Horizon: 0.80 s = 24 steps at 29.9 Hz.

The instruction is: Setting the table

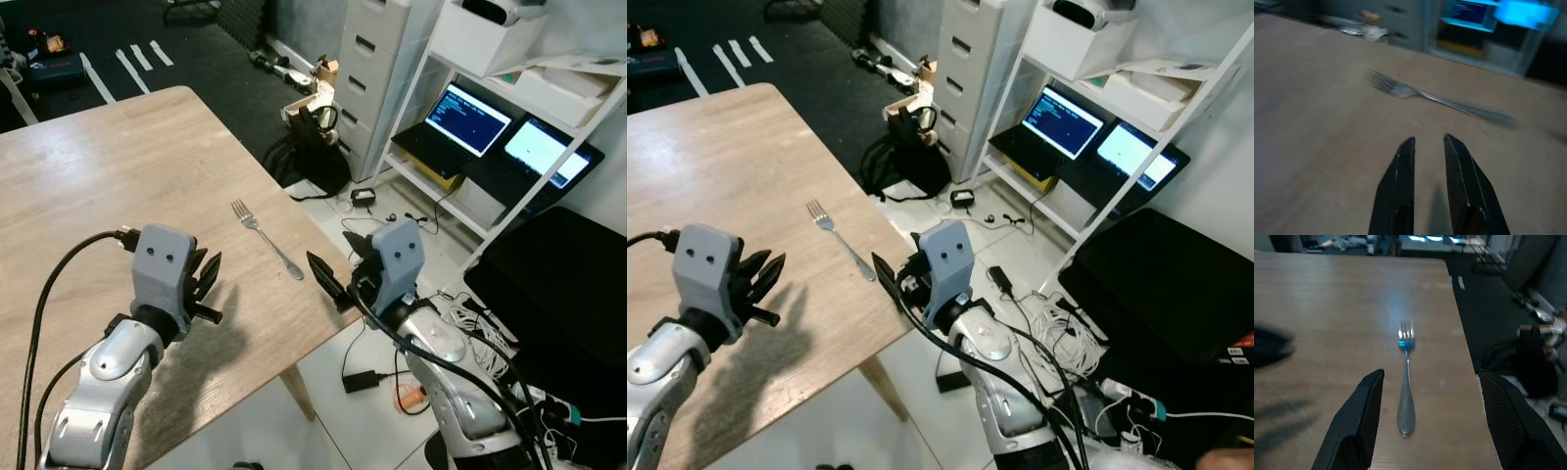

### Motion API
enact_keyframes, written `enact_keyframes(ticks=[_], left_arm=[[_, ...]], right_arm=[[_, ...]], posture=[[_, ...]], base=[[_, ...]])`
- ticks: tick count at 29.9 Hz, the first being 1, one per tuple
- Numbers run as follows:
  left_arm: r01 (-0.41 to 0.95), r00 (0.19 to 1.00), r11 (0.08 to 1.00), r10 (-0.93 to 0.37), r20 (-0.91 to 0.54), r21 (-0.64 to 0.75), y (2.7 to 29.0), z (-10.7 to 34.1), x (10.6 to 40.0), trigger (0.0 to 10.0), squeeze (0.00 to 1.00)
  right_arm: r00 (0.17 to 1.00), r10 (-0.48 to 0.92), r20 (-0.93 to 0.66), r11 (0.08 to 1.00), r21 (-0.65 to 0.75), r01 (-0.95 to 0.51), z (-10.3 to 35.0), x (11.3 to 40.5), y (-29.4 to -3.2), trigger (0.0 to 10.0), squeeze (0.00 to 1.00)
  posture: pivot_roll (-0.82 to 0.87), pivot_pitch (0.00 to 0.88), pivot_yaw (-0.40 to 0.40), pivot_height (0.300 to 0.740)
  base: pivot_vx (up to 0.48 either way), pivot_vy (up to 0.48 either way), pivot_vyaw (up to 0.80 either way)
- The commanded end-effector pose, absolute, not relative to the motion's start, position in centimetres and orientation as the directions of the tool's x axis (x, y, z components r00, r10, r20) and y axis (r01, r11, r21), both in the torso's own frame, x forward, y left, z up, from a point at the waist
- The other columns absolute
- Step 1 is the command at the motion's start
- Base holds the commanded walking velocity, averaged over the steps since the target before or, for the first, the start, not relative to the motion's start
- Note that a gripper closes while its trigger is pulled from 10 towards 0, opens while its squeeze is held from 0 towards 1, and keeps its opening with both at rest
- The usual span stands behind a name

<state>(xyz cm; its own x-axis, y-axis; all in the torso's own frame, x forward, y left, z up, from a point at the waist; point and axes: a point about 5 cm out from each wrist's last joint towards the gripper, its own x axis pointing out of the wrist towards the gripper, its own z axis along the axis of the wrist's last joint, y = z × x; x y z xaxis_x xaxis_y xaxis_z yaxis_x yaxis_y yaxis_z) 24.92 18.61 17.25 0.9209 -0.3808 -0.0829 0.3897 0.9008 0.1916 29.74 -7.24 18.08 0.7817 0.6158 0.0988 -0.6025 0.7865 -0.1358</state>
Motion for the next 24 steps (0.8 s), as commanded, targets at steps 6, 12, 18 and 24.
enact_keyframes(ticks=[6, 12, 18, 24], left_arm=[[0.409, 0.91, 0.885, -0.38, -0.164, 0.222, 21.2, 17.4, 23.2, 10.0, 0.0], [0.208, 0.972, 0.93, -0.163, -0.167, 0.303, 24.7, 17.9, 23.1, 10.0, 0.0], [0.282, 0.955, 0.901, -0.231, -0.185, 0.331, 25.3, 19.6, 21.5, 10.0, 0.0], [0.306, 0.949, 0.888, -0.253, -0.19, 0.343, 25.5, 20.5, 20.2, 10.0, 0.0]], right_arm=[[0.761, 0.648, 0.009, 0.757, -0.113, -0.643, 18.1, 31.4, -5.0, 10.0, 0.0], [0.797, 0.599, -0.078, 0.799, -0.004, -0.601, 16.6, 33.4, -2.8, 10.0, 0.0], [0.819, 0.567, -0.093, 0.824, 0.066, -0.563, 16.3, 34.5, -1.5, 10.0, 0.0], [0.852, 0.522, -0.045, 0.851, 0.09, -0.517, 17.0, 35.6, -0.9, 10.0, 0.0]], posture=[[0.09, 0.087, 0.007, 0.74], [0.14, 0.104, -0.012, 0.74], [0.21, 0.127, -0.029, 0.74], [0.26, 0.148, -0.038, 0.74]], base=[[0.0, 0.0, 0.0], [0.0, 0.0, 0.0], [0.0, 0.0, 0.0], [0.0, 0.0, 0.0]])
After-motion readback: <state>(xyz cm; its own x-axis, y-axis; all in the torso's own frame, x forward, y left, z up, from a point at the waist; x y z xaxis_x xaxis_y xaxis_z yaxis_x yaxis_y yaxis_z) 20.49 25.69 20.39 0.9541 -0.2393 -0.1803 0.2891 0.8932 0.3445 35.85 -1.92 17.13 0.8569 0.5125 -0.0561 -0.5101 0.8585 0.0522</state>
